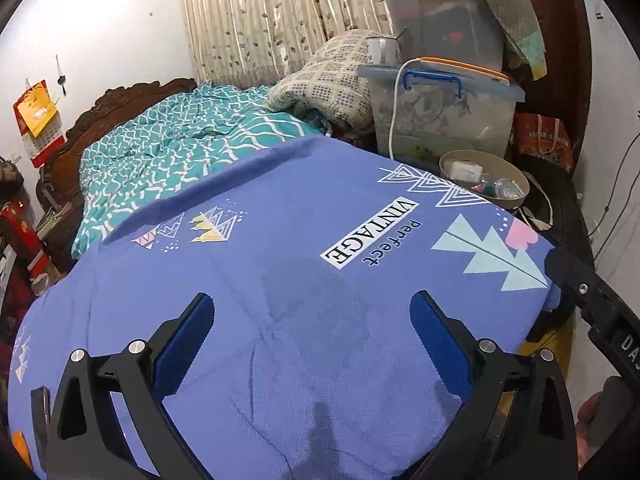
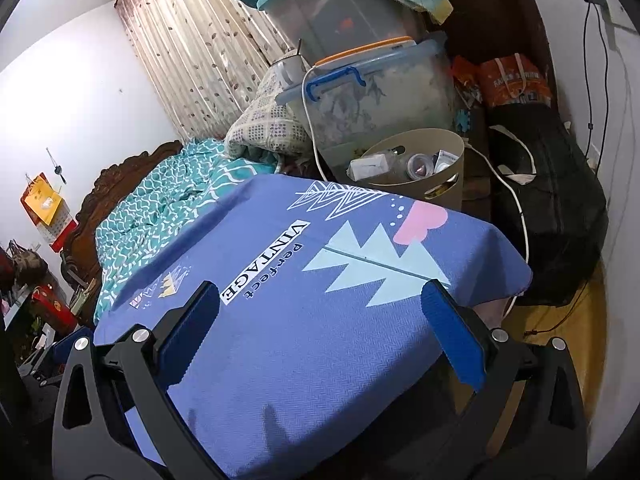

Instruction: Collect trash

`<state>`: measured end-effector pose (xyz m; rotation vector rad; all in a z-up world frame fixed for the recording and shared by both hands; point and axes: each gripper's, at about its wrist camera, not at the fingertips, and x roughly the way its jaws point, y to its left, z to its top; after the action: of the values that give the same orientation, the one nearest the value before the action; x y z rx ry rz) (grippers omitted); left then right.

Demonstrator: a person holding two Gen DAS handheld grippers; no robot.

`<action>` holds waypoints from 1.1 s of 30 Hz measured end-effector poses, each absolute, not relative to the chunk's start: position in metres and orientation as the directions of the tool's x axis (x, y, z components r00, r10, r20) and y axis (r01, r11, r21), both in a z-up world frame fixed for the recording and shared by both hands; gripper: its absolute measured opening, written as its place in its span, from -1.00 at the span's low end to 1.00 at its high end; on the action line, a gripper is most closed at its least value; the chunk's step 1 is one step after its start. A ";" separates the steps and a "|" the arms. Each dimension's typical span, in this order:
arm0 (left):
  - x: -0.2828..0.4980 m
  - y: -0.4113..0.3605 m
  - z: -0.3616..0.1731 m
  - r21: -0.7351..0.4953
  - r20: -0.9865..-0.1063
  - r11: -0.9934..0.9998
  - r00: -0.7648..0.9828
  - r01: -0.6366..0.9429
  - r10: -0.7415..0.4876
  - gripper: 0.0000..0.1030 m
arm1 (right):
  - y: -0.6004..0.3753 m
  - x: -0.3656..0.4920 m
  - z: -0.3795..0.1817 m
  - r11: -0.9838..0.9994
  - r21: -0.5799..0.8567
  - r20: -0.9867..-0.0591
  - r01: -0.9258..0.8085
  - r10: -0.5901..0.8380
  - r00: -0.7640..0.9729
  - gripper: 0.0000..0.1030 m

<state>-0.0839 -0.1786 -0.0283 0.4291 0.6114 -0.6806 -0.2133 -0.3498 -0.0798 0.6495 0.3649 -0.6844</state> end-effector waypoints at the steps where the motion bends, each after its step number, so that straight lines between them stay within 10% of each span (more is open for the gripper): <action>1: -0.085 -0.179 -0.029 0.176 -0.647 0.701 0.618 0.691 -0.447 0.83 | -0.350 -0.213 -0.080 0.591 0.430 -0.509 0.682 -0.465 0.724 0.94; 33: -0.084 -0.168 -0.027 0.175 -0.626 0.724 0.643 0.667 -0.441 0.84 | -0.341 -0.206 -0.080 0.609 0.416 -0.518 0.675 -0.452 0.726 0.94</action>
<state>-0.0838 -0.1683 -0.0272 0.4150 0.5895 -0.6518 -0.2063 -0.3406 -0.0799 0.6344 0.3830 -0.6695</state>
